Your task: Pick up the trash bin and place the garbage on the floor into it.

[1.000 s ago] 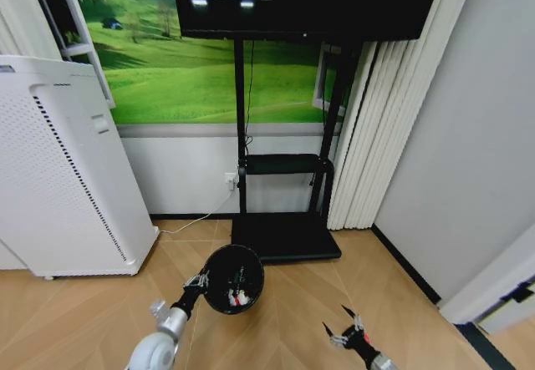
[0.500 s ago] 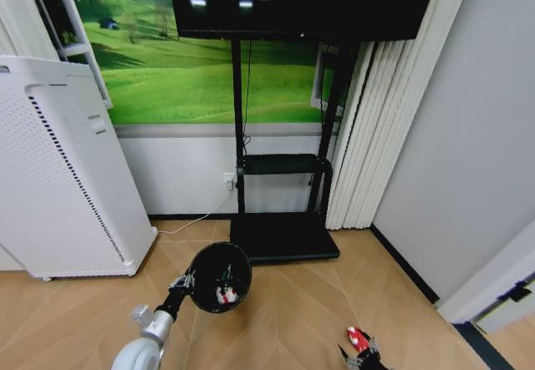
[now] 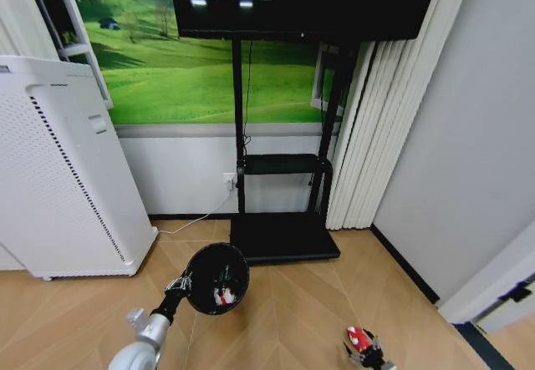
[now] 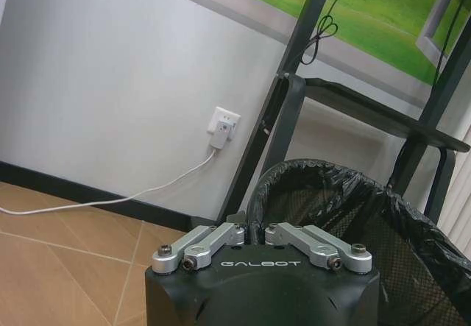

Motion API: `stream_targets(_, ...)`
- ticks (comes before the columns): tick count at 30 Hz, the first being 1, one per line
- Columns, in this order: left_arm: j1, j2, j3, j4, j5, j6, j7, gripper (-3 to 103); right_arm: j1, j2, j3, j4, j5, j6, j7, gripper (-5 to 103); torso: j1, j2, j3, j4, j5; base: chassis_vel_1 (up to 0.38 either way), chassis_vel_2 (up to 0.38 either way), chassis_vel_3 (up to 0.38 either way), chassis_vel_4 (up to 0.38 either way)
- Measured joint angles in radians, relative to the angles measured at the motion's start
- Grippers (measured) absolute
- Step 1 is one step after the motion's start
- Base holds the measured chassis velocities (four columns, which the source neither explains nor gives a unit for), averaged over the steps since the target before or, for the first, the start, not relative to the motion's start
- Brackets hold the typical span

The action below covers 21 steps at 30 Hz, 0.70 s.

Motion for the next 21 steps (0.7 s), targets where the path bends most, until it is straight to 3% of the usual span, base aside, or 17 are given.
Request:
stream_targets(5, -0.005, 0.001, 0.007, 0.003, -0.002, 0.000, -0.001, 7, 0.002, 0.000, 0.002, -0.007, -0.012, -0.019, -0.011, 92, 0.000, 0.000, 0.000, 0.0000, 0.0000, 0.000, 0.000, 0.000, 0.000)
stream_targets(9, -0.008, 0.004, 0.008, 0.004, -0.005, 0.000, -0.001, 7, 0.001, -0.003, 0.002, -0.007, -0.025, -0.030, -0.031, 82, 0.000, 0.000, 0.000, 0.0001, 0.0000, 0.000, 0.000, 0.000, 0.000)
stream_targets(12, -0.013, 0.006, 0.008, 0.006, -0.009, 0.001, -0.002, 7, 0.000, -0.004, 0.003, -0.003, -0.036, -0.042, -0.043, 65, 0.000, 0.000, 0.000, 0.0001, 0.0000, 0.000, 0.000, 0.000, 0.000)
stream_targets(15, -0.014, 0.006, 0.008, 0.006, -0.009, 0.001, -0.002, 7, 0.000, -0.003, 0.003, -0.002, -0.039, -0.044, -0.044, 60, 0.000, 0.000, 0.000, 0.0001, 0.0000, 0.000, 0.000, 0.000, 0.000)
stream_targets(17, -0.015, 0.006, 0.008, 0.008, -0.009, 0.002, -0.002, 7, 0.001, 0.001, 0.002, 0.004, -0.043, -0.050, -0.044, 44, 0.000, 0.000, 0.000, 0.0001, -0.0001, 0.000, 0.000, 0.000, 0.000)
stream_targets(21, -0.013, 0.005, 0.008, 0.008, -0.009, 0.002, -0.002, 7, 0.004, 0.003, 0.002, 0.001, -0.045, -0.051, -0.041, 33, 0.000, 0.000, 0.000, 0.0001, 0.0000, 0.000, 0.000, 0.000, 0.000)
